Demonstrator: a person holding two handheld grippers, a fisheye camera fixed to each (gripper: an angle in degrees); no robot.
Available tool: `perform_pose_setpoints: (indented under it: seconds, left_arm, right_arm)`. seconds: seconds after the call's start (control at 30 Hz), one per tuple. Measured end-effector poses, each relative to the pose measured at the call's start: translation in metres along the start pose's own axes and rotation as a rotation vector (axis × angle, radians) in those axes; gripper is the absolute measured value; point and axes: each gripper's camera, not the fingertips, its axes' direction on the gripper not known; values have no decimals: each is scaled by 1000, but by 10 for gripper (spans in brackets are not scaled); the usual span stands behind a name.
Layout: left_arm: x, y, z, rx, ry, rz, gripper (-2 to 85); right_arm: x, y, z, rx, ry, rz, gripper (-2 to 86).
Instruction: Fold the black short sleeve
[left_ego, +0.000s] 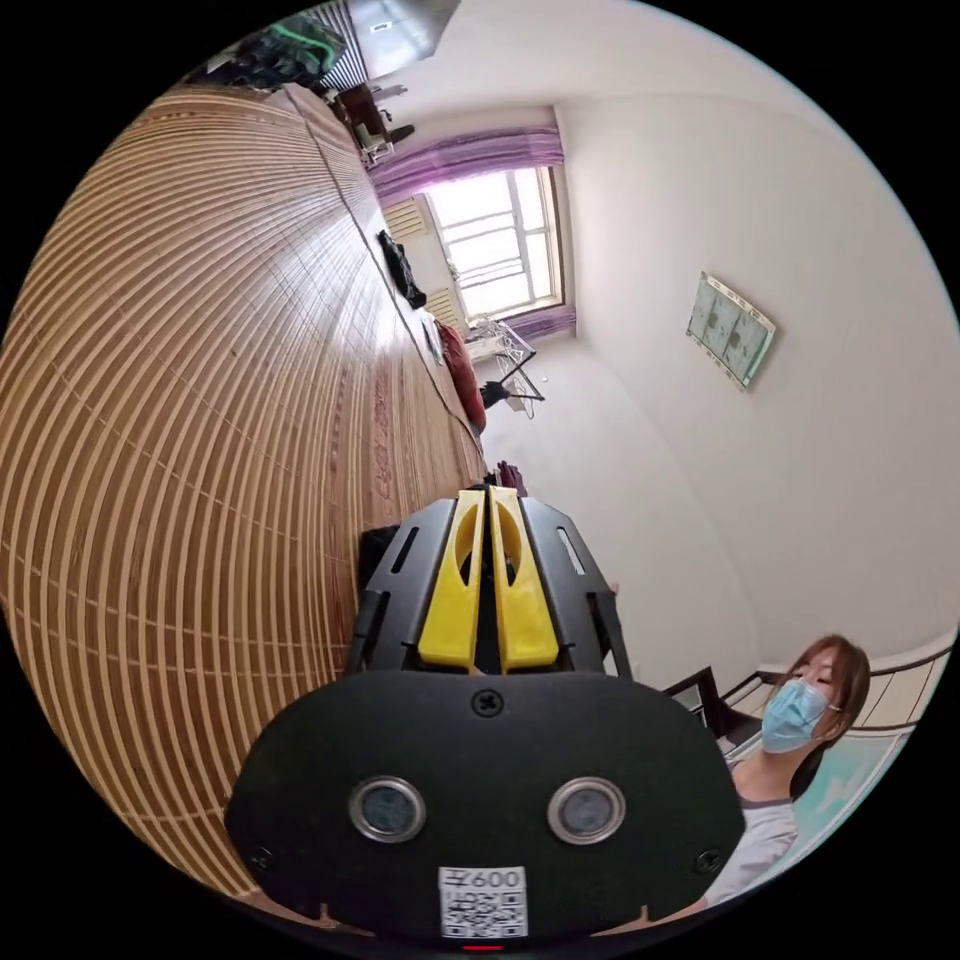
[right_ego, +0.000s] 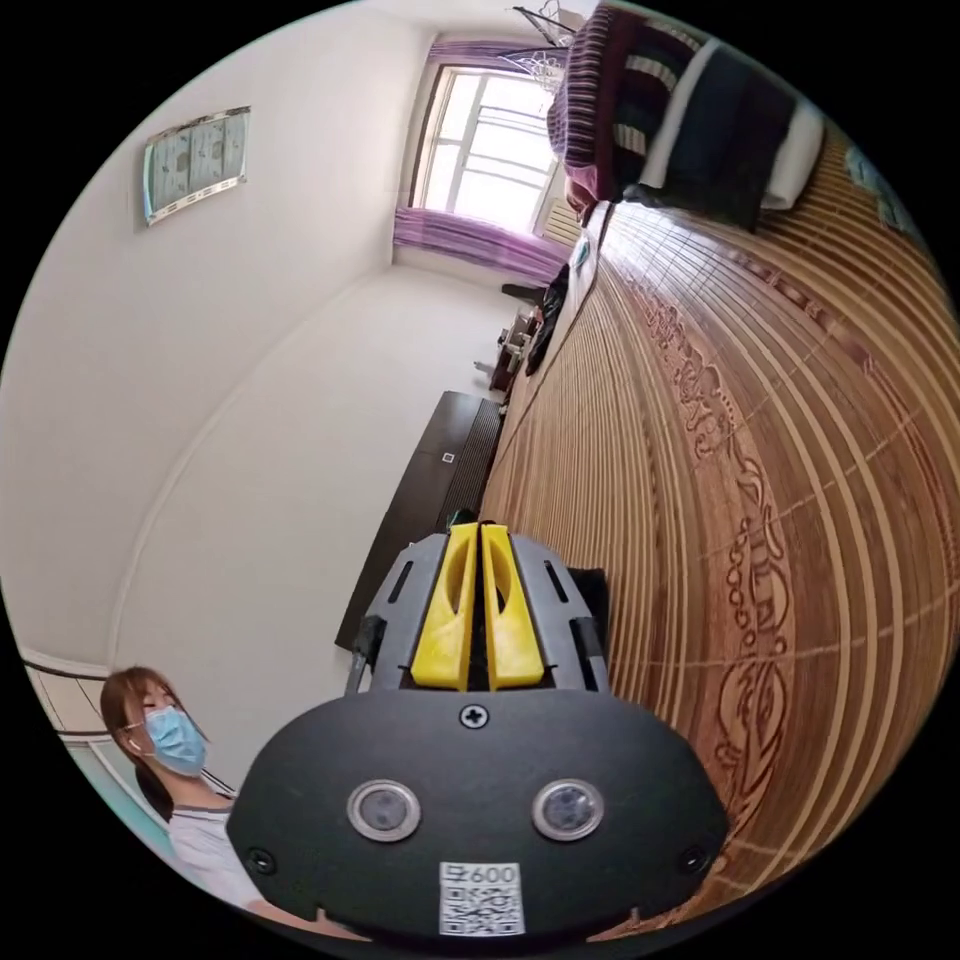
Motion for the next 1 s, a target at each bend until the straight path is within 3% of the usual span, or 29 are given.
perform_pose_setpoints:
  seconds: [0.17,0.27,0.33,0.37,0.4,0.43,0.47,0.5,0.53,0.6,0.7,0.8,0.9,0.93,1.0]
  left_arm:
    - [-22,-13,46,0,6,-36,7]
    - [-46,-13,81,-33,-116,-97,8]
    - [-62,-3,93,-20,-216,-132,9]
    - [-57,11,85,95,-245,-100,8]
    - [-35,37,70,277,-198,-3,7]
    - [-21,50,66,331,-162,67,6]
    - [8,69,70,299,-107,171,5]
    - [36,87,89,153,-81,257,4]
    - [49,99,103,73,-87,300,3]
    - [81,159,177,-271,-236,404,2]
    - [63,238,273,-584,-514,462,2]
    - [11,284,327,-655,-700,444,1]
    - [-12,307,343,-584,-689,434,0]
    - [-13,315,350,-585,-714,455,0]
    - [-11,345,384,-588,-841,560,0]
  right_arm:
    - [46,-23,40,5,29,8,-8]
    - [81,-35,67,-26,160,118,-8]
    - [79,-27,62,112,205,94,-8]
    - [62,-9,53,294,149,0,-8]
    - [50,3,52,372,103,-95,-8]
    - [28,22,63,420,48,-262,-8]
    - [12,27,94,295,81,-315,-8]
    - [6,29,116,196,106,-335,-8]
    - [-4,36,170,-20,133,-393,-8]
    - [-13,60,259,-292,140,-473,-8]
    - [-12,127,417,-626,158,-625,-8]
    - [22,187,556,-896,193,-694,-8]
    - [71,226,653,-1149,252,-756,-8]
    - [88,218,669,-1186,168,-804,-8]
    - [128,156,683,-1043,286,-636,-8]
